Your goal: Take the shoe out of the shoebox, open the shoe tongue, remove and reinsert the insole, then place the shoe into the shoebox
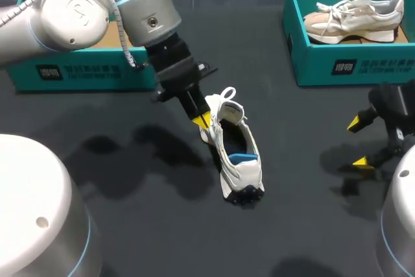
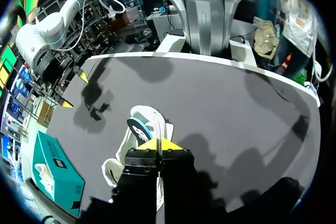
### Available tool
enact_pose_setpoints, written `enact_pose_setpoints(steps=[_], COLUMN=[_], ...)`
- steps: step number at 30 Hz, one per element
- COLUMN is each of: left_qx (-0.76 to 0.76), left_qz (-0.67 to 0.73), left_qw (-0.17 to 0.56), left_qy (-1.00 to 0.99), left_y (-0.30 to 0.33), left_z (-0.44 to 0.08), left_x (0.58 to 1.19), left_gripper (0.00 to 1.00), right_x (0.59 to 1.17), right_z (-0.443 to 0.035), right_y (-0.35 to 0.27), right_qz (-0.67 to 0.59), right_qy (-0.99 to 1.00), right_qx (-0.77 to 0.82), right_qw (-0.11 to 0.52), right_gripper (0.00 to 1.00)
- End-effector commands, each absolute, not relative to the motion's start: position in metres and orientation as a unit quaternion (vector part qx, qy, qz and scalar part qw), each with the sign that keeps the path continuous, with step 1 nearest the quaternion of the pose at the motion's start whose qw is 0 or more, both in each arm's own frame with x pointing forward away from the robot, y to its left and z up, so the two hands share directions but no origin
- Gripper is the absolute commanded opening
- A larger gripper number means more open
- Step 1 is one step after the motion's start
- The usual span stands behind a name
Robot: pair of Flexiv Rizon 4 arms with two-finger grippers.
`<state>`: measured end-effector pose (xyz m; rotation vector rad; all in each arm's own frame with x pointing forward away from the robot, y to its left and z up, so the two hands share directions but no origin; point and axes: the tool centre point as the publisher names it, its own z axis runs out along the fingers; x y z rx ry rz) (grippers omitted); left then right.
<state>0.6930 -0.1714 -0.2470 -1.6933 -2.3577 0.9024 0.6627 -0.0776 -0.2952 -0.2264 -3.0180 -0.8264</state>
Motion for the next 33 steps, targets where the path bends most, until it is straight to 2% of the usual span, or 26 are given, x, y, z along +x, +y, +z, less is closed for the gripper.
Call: enact_pose_setpoints(steps=[1,11,33], left_qx=[-0.572,-0.591,-0.635], left_qz=[0.284,0.286,0.243], left_qw=[0.067,0.075,0.094], left_qy=[-0.767,-0.750,-0.727], left_y=[-0.196,-0.205,-0.237], left_z=[-0.255,-0.255,-0.296], left_x=[0.691,0.688,0.662], left_gripper=[0.00,0.00,0.00], right_x=[0.660,0.660,0.660], right_z=[-0.295,-0.295,-0.295], right_y=[-0.077,-0.077,-0.077], right_qz=[-0.262,-0.262,-0.262], right_qy=[-0.962,-0.962,-0.962], right_qx=[-0.072,-0.072,-0.072], right_qw=[0.000,0.000,0.000], right_gripper=[1.00,1.00,1.00])
